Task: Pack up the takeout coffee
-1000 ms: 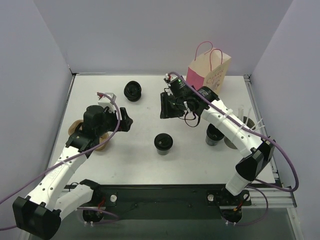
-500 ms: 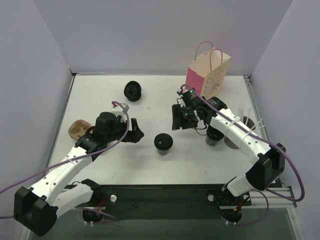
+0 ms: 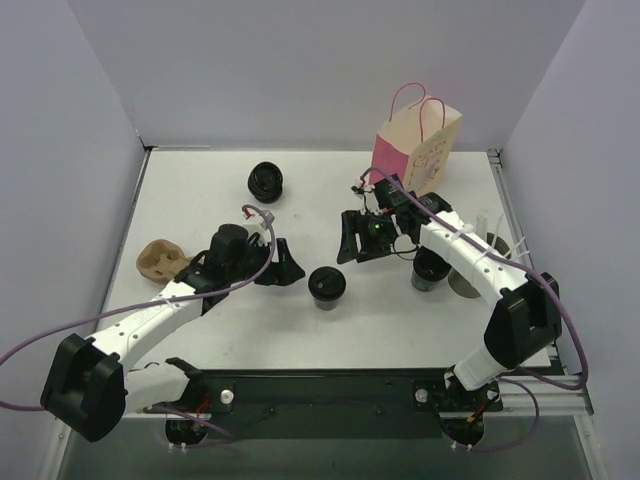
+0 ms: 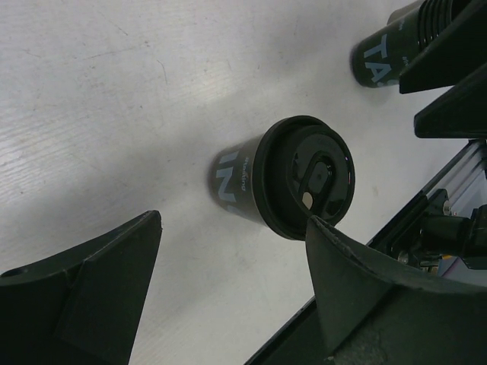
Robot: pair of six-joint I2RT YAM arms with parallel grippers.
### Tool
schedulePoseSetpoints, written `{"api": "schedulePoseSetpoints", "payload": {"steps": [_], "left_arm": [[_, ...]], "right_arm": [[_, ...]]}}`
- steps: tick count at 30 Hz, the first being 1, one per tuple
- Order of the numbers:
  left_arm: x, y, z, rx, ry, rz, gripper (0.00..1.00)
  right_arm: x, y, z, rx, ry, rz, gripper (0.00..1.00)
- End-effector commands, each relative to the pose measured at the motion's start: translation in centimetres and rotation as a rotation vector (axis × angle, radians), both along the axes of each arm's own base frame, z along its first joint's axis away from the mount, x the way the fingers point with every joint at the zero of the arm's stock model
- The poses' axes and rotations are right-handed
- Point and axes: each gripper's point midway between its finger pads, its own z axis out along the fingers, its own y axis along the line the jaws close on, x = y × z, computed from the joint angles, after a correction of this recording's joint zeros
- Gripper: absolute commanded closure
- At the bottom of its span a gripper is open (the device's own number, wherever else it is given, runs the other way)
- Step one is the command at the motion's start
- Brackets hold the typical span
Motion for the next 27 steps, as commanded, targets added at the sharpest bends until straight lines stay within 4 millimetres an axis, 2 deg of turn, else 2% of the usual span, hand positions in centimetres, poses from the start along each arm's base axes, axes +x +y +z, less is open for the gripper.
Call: {"api": "schedulePoseSetpoints", "payload": {"steps": [1,6,13,21,27], "left_arm": [[0.6,-2.0,1.4,-0.086,-0.048,-0.043,0.15],[0.5,-2.7,0.6,-0.105,-0.027,-0.046,0.17],[-0.1,-3.4,-0.7,-0.109,-0.003,-0.058,0.21],[-0.4,-3.5,-1.9,-0.083,0.014,-0.056,0.25],[-0.4,-3.1,-2.6,-0.053,0.018,-0.044,0.29]], "right_arm": [[-0.9,1.1,-0.9,0.062,0.06,0.106,0.44],[-0.9,1.1,-2.0,0.046,0.081,0.111,0.44],[-1.6,1.2,-4.8,0.037,0.127,0.114,0.44],[-2.0,1.6,-7.0,0.052,0.135,0.091,0.57],[-2.2,1.7,-7.8,0.064,0.134,0.07,0.59]]}}
